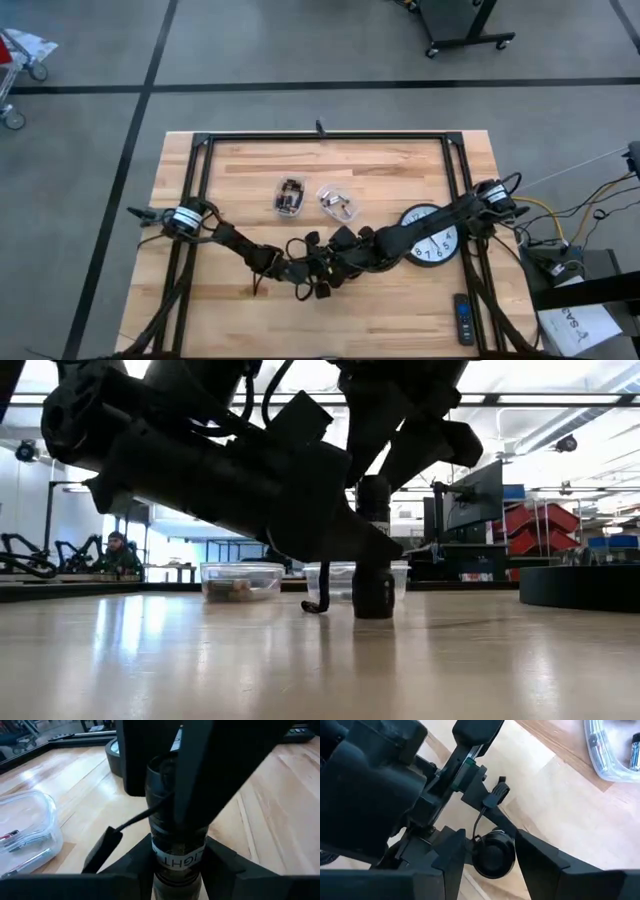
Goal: Insert battery
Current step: Open the black flashlight cover
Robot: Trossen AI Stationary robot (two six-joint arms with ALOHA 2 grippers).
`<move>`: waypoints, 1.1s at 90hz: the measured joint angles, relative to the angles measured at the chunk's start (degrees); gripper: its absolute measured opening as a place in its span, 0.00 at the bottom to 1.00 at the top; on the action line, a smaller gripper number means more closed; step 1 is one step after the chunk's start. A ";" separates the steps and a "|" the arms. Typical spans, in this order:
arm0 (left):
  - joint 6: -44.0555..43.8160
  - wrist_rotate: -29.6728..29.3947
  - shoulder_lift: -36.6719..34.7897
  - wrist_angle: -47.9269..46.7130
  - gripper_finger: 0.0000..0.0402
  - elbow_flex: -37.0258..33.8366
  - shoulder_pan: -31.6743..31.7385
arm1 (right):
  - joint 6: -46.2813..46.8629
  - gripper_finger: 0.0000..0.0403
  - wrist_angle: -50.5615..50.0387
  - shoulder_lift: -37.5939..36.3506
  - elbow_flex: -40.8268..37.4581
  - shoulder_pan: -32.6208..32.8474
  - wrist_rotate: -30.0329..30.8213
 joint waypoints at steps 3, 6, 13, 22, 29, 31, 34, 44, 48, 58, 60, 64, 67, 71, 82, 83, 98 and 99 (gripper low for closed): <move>-0.33 -0.05 0.00 0.00 0.26 0.00 0.00 | 0.03 0.38 -0.07 0.00 -0.09 0.00 -0.05; -0.55 -0.06 0.00 0.00 0.26 0.00 0.00 | 0.02 0.38 -0.17 0.00 -0.12 0.00 -0.09; -0.75 -0.08 0.00 0.00 0.24 0.00 0.00 | -0.06 0.36 -0.24 0.02 -0.16 0.00 -0.13; -0.90 -0.09 0.00 0.00 0.26 0.00 0.00 | -0.06 0.34 -0.99 0.02 -0.16 0.00 -0.13; -1.26 -0.08 0.00 0.01 0.27 0.02 0.04 | -0.09 0.32 -1.53 0.02 -0.18 0.00 0.03; -1.44 -0.06 0.00 0.02 0.28 0.02 0.04 | -0.09 0.31 -1.66 0.02 -0.18 0.00 0.06; -1.76 -0.05 0.00 0.02 0.28 0.02 0.04 | -0.09 0.29 -1.87 0.02 -0.18 0.00 0.07; -2.15 -0.06 0.00 0.02 0.26 0.02 0.04 | -0.55 0.25 -2.07 0.02 -0.16 0.00 0.05; -2.20 0.07 0.00 0.02 0.25 0.02 0.04 | -0.96 0.24 -2.10 0.00 -0.16 0.00 -0.01; -2.20 0.96 0.00 0.04 0.25 0.02 0.04 | -2.11 0.23 -2.25 -0.02 -0.16 -0.12 -0.58; -2.20 0.97 0.00 0.04 0.25 0.02 0.04 | -2.52 0.23 -2.25 -0.04 -0.16 -0.13 -0.94; -2.25 0.99 0.00 0.07 0.27 0.02 0.04 | -3.61 0.24 -2.29 -0.07 -0.16 -0.25 -1.59; -2.26 1.04 0.00 0.07 0.27 0.02 0.04 | -4.62 0.24 -2.29 -0.07 -0.16 -0.33 -2.04; -2.22 1.18 0.00 0.12 0.28 0.02 0.04 | -6.14 0.24 -2.31 -0.09 -0.16 -0.42 -2.50; -1.08 3.68 0.00 0.87 0.26 -0.02 0.07 | -11.70 0.22 -2.35 -0.11 -0.14 -0.89 -3.71; -0.96 3.99 0.00 0.98 0.25 -0.02 0.07 | -12.40 0.22 -2.34 -0.11 -0.14 -0.92 -3.84; -0.73 5.06 0.00 1.25 0.25 -0.02 0.02 | -18.91 0.23 -2.27 -0.20 -0.09 -2.09 -7.12; -0.73 5.07 0.00 1.25 0.25 -0.02 0.02 | -19.31 0.23 -2.26 -0.20 -0.09 -2.17 -7.33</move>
